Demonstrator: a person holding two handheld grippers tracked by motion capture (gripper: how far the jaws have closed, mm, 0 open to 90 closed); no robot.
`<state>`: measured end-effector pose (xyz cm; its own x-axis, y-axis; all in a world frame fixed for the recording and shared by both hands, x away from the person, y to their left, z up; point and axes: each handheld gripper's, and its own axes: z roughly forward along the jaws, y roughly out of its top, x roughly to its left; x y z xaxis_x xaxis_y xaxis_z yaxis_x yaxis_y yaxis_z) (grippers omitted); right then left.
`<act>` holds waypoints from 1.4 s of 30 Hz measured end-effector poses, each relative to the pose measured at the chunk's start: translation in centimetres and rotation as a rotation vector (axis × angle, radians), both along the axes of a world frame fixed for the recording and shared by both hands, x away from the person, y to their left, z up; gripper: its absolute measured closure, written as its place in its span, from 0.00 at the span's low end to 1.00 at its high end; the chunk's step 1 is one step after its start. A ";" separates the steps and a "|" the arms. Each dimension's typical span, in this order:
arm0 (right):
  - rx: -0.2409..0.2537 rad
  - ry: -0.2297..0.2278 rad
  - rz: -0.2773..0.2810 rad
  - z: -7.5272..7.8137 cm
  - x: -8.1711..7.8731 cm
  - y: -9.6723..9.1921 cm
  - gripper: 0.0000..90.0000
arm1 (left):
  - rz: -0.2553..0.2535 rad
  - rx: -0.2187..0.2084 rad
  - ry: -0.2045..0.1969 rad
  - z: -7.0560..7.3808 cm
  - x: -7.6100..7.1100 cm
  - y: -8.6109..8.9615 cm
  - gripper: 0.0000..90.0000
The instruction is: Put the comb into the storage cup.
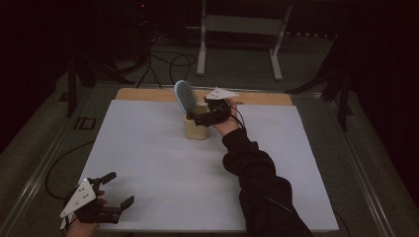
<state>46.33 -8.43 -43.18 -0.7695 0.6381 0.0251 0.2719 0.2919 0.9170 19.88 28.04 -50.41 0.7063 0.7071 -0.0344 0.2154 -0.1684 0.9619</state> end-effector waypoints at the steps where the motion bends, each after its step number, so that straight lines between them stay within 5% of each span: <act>1: -0.003 0.006 0.003 0.0 -0.1 0.0 0.10 | 0.002 -0.002 -0.001 0.0 0.0 0.0 0.00; 18: -0.004 0.011 0.008 0.1 -1.7 -1.7 0.10 | 0.008 0.003 -0.002 0.0 -0.2 0.1 0.00; 22: 0.028 0.020 0.005 0.0 -2.6 -2.6 0.10 | 0.010 0.004 -0.003 0.0 -0.3 0.2 0.00; 42: 0.002 0.055 -0.017 -2.0 -7.0 -7.2 0.13 | 0.017 0.008 -0.002 0.1 -0.4 0.2 0.00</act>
<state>39.30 -15.59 -45.20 -0.7561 0.6509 0.0682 0.3266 0.2850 0.9012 19.45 28.28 -50.35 0.6940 0.7195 -0.0274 0.2165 -0.1722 0.9610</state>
